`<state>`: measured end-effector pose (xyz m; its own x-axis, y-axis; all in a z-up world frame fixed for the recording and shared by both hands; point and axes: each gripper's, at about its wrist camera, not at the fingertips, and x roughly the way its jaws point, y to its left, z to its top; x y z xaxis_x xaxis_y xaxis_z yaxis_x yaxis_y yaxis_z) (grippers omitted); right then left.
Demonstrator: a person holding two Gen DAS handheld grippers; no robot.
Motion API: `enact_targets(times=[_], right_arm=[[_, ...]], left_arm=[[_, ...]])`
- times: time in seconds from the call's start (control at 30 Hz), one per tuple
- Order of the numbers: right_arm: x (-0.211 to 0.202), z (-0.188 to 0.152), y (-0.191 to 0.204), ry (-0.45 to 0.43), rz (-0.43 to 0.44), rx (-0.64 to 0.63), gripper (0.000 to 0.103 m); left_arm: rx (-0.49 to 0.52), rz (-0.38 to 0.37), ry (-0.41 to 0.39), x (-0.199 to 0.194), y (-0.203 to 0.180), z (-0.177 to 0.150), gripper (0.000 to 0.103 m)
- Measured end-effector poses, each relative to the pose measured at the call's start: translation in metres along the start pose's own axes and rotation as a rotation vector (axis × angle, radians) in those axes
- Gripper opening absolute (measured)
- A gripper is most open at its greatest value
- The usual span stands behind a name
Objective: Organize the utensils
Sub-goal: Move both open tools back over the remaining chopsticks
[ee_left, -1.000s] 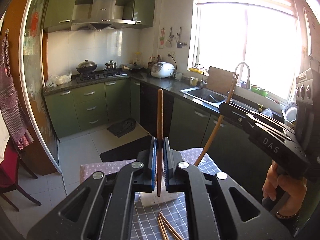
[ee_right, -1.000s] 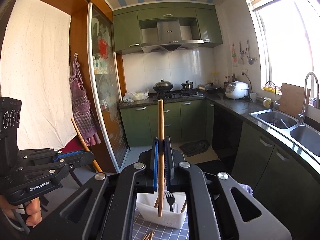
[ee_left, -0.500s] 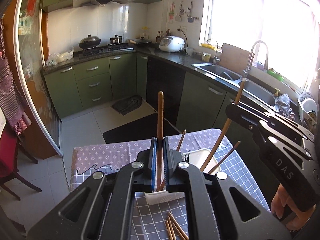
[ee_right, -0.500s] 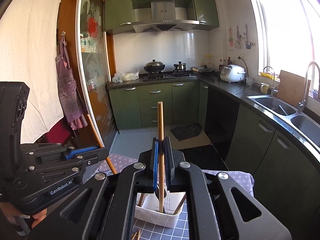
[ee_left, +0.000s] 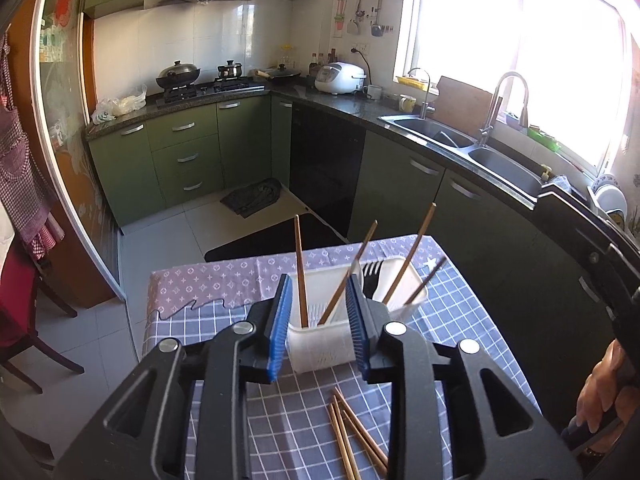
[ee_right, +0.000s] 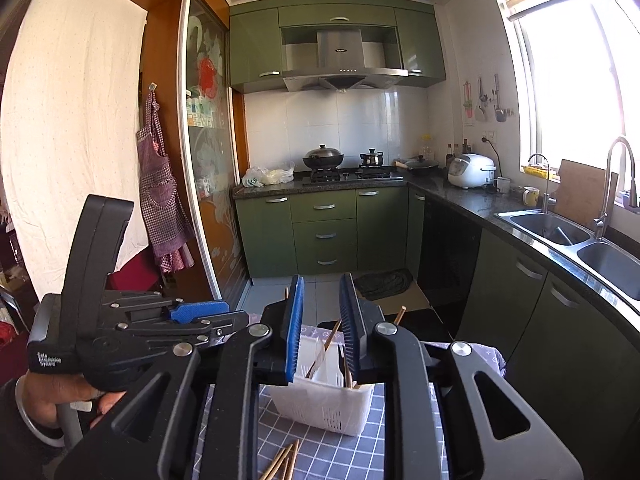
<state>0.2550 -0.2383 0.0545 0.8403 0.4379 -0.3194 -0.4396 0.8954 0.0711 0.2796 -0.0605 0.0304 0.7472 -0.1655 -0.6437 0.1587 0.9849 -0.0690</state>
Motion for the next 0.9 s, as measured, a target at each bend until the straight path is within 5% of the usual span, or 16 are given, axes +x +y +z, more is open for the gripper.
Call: enact_targets(times=[0.23,0.47,0.9], right_arm=[[-0.019,-0.106,-0.017,0.162,-0.107,0.089,0.031],[-0.004,-0.195,-0.046,0.36,-0.093,0.231,0.031],[0.005,-0.202,-0.055,0.398,-0.072,0.256,0.035]], left_arm=[[-0.082,-0.056,0.192,0.021,-0.001,-0.085,0.028],[-0.117,-0.063,0.381,0.072,-0.009,-0.148,0.028],[-0.116,-0.03,0.498,0.107,-0.012,-0.168,0.017]])
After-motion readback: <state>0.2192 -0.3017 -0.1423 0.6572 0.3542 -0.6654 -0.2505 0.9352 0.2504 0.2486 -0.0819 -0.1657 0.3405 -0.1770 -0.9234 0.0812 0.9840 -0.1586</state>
